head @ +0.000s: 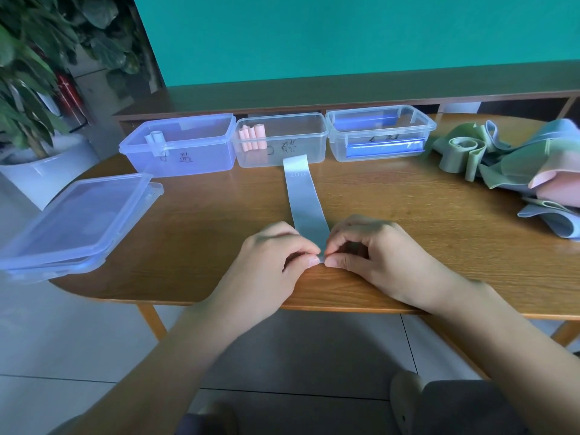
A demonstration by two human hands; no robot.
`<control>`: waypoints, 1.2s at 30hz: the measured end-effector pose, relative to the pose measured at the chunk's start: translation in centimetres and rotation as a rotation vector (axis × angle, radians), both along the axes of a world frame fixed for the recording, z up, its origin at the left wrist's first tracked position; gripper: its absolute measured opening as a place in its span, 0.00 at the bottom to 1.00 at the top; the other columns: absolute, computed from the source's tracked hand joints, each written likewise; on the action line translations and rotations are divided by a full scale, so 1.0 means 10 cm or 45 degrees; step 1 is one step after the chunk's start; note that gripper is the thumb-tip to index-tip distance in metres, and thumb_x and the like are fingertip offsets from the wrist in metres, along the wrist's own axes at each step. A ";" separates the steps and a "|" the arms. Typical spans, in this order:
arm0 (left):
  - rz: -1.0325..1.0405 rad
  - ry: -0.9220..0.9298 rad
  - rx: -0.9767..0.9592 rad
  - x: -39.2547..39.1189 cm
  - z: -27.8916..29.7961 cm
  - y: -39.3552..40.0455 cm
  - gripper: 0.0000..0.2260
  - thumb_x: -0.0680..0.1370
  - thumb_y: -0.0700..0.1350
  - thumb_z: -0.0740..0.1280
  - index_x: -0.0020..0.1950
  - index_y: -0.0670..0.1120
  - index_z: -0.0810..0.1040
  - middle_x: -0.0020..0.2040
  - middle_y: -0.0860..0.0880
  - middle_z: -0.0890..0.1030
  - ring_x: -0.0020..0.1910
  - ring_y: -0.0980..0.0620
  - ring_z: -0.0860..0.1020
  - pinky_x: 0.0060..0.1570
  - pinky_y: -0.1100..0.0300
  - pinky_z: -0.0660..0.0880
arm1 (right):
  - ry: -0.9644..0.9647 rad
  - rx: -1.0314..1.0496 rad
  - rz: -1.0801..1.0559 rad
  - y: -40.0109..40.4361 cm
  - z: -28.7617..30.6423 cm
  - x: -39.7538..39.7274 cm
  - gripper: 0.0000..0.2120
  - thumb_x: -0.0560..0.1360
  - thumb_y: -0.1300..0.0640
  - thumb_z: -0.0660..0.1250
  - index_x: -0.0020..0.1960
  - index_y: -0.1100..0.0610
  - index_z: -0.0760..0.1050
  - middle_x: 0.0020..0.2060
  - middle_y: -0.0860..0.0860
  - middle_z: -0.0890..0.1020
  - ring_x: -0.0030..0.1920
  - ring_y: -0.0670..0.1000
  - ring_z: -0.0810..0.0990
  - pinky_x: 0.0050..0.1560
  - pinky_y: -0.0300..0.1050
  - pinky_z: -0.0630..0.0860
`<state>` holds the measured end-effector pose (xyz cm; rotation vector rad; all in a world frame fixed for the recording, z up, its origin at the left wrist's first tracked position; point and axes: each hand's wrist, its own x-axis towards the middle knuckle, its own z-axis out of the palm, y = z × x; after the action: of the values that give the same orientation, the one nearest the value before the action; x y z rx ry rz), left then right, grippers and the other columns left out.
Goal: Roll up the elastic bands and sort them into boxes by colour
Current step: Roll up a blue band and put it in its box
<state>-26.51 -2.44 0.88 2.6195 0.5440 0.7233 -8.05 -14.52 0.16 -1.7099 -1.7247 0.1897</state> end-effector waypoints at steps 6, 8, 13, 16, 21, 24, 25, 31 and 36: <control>-0.001 0.045 0.006 -0.02 0.00 -0.01 0.04 0.78 0.49 0.72 0.51 0.52 0.83 0.48 0.61 0.76 0.47 0.63 0.75 0.43 0.76 0.68 | -0.062 0.043 -0.067 0.04 -0.01 0.00 0.03 0.78 0.55 0.72 0.48 0.53 0.84 0.48 0.44 0.81 0.49 0.41 0.79 0.52 0.29 0.70; 0.009 0.069 0.014 -0.01 0.00 -0.02 0.07 0.77 0.51 0.72 0.53 0.51 0.82 0.49 0.59 0.77 0.45 0.63 0.74 0.40 0.77 0.67 | -0.078 0.054 -0.093 0.05 -0.03 0.00 0.04 0.78 0.55 0.72 0.48 0.54 0.84 0.49 0.45 0.80 0.47 0.39 0.78 0.51 0.28 0.68; 0.025 0.070 0.025 0.02 -0.02 0.00 0.06 0.79 0.50 0.70 0.54 0.51 0.82 0.50 0.60 0.76 0.46 0.63 0.74 0.41 0.75 0.68 | -0.068 0.105 -0.094 0.04 -0.02 -0.03 0.02 0.77 0.56 0.73 0.49 0.53 0.83 0.50 0.46 0.79 0.47 0.41 0.78 0.52 0.27 0.68; 0.043 0.083 0.019 0.04 -0.03 0.01 0.07 0.79 0.51 0.69 0.54 0.52 0.82 0.49 0.61 0.75 0.46 0.64 0.74 0.42 0.76 0.68 | -0.064 0.092 -0.054 0.03 -0.01 -0.03 0.03 0.76 0.55 0.74 0.49 0.52 0.83 0.49 0.46 0.79 0.47 0.44 0.79 0.52 0.29 0.70; 0.074 0.064 0.045 0.05 -0.05 0.02 0.08 0.80 0.52 0.68 0.55 0.51 0.82 0.49 0.60 0.75 0.46 0.62 0.73 0.43 0.76 0.67 | -0.074 0.080 -0.072 0.05 -0.05 0.01 0.05 0.76 0.53 0.74 0.50 0.52 0.83 0.49 0.44 0.79 0.45 0.42 0.78 0.50 0.27 0.68; 0.090 0.074 0.072 0.06 -0.06 0.02 0.10 0.79 0.54 0.68 0.55 0.51 0.82 0.51 0.58 0.76 0.46 0.60 0.74 0.42 0.76 0.67 | -0.132 0.100 -0.079 0.08 -0.07 0.03 0.06 0.78 0.52 0.72 0.51 0.53 0.84 0.48 0.44 0.79 0.47 0.40 0.77 0.52 0.26 0.67; 0.096 0.071 0.085 0.06 -0.06 0.02 0.10 0.79 0.54 0.68 0.55 0.50 0.82 0.51 0.58 0.76 0.46 0.60 0.74 0.43 0.75 0.67 | -0.147 0.108 -0.081 0.09 -0.07 0.03 0.06 0.78 0.52 0.71 0.51 0.53 0.84 0.48 0.44 0.79 0.47 0.40 0.77 0.53 0.26 0.67; 0.076 0.047 0.100 0.08 -0.05 0.02 0.09 0.78 0.51 0.70 0.57 0.51 0.81 0.53 0.58 0.76 0.46 0.59 0.74 0.45 0.72 0.70 | -0.162 0.103 -0.071 0.11 -0.05 0.05 0.08 0.80 0.52 0.68 0.51 0.53 0.85 0.50 0.46 0.79 0.49 0.39 0.76 0.54 0.27 0.67; 0.085 0.040 0.089 0.11 -0.03 0.04 0.05 0.79 0.49 0.70 0.53 0.51 0.82 0.49 0.58 0.77 0.42 0.60 0.73 0.41 0.75 0.65 | -0.190 0.072 -0.065 0.11 -0.03 0.06 0.08 0.81 0.53 0.68 0.52 0.52 0.85 0.51 0.45 0.78 0.49 0.40 0.76 0.54 0.27 0.67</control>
<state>-25.41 -2.05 0.53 2.6927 0.6287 0.7350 -7.40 -13.41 -0.15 -1.7628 -1.7729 -0.0097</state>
